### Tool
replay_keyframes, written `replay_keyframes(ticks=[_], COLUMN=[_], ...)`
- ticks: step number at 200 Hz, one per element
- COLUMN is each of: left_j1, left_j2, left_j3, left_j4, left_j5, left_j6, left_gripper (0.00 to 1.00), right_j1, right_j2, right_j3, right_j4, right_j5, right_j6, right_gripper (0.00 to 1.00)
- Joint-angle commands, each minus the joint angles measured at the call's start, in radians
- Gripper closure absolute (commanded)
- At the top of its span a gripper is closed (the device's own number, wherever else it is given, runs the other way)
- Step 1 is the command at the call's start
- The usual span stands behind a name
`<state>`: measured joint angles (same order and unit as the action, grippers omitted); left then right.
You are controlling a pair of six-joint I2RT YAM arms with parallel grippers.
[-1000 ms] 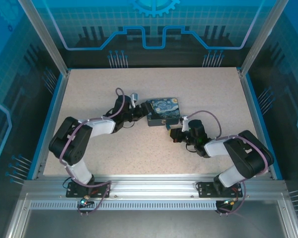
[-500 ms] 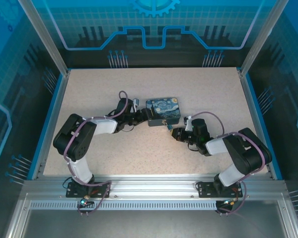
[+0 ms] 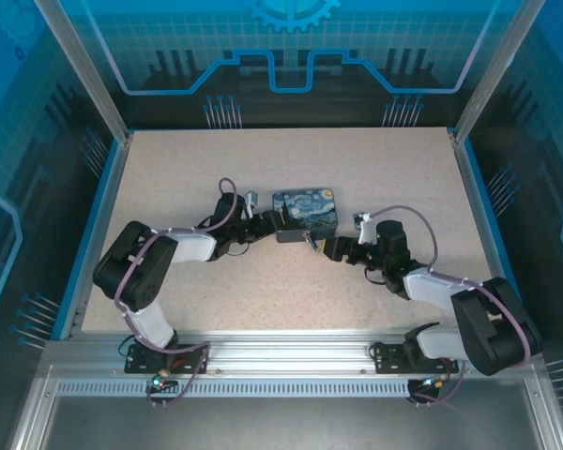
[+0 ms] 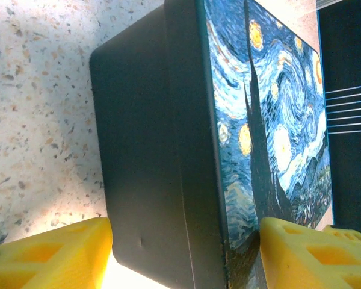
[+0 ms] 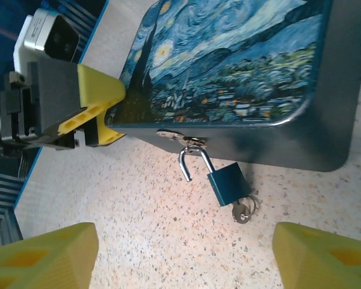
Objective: Unlock the padlock with the key
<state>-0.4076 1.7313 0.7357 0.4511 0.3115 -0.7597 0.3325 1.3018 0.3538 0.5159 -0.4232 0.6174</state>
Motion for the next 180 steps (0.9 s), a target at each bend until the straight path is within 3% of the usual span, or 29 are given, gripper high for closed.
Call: replay_keyframes(ticks=[1, 78, 116, 180], left_j1=[0.007, -0.001, -0.016, -0.028], left_j2=[-0.014, -0.096, -0.116, -0.092], left_j3=[-0.051, -0.13, -0.142, -0.136], left_j4=[-0.09, -0.069, -0.059, -0.029], left_j5=[-0.026, -0.032, -0.041, -0.037], left_j6=[0.009, -0.02, -0.032, -0.05], left_gripper=[0.34, 0.35, 0.35, 0.35], right_j1=[-0.013, -0.066, -0.066, -0.014], right_j2=[0.046, 0.392, 0.398, 0.433], right_j3=[0.067, 0.298, 0.239, 0.239], right_j4=[-0.029, 0.134, 0.255, 0.166], right_j5=[-0.065, -0.187, -0.196, -0.284], right_j6=[-0.044, -0.026, -0.033, -0.137], right_gripper=[0.19, 0.23, 0.21, 0.19])
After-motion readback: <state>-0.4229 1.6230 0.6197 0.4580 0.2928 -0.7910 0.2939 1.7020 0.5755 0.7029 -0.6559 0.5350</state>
